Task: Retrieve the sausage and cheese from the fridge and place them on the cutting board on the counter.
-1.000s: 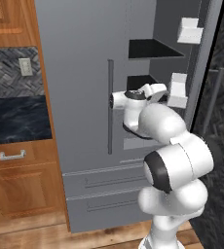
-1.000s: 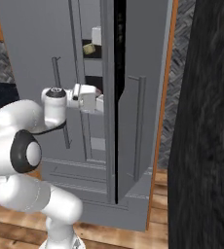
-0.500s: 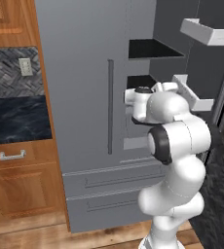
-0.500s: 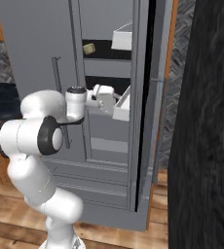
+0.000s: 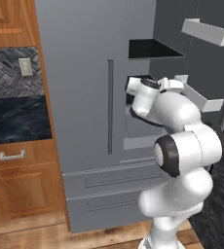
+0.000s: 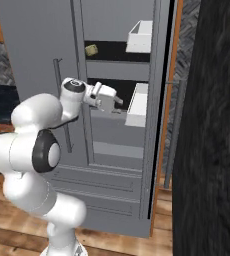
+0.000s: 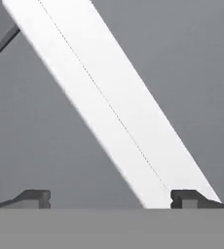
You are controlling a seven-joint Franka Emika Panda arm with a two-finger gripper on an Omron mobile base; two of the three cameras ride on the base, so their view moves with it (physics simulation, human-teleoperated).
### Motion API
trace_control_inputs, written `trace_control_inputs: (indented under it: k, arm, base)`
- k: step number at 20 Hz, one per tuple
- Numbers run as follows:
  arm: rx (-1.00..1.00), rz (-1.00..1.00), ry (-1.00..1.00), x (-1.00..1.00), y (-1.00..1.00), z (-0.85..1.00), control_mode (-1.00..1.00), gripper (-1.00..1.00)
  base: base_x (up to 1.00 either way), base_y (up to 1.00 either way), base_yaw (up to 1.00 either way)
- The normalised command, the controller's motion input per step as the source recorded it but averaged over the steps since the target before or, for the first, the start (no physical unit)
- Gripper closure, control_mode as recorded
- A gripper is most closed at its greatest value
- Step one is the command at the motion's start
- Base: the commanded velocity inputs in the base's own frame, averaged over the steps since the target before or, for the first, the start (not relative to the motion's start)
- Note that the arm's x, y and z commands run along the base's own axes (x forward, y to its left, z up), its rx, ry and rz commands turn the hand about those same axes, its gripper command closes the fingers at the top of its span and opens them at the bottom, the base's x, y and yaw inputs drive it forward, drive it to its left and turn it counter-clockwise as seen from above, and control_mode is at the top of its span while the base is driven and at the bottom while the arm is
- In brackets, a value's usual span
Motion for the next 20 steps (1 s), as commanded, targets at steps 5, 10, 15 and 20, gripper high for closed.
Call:
trace_control_inputs:
  k: [5,10,15,20]
  arm:
    - [0.19,0.43,-0.26,-0.97,0.76,-0.03,-1.0,-1.0]
    - [0.33,0.53,0.09,-0.38,0.7,0.0,-1.0,-1.0]
    - [0.3,0.51,0.11,0.0,0.98,0.09,-1.0,-1.0]
    - [0.37,0.25,-0.08,0.04,0.89,0.53,-1.0,-1.0]
  base:
    - [0.0,0.0,0.0]
    - [0.0,0.0,0.0]
    - [0.0,0.0,0.0]
    - [0.0,0.0,0.0]
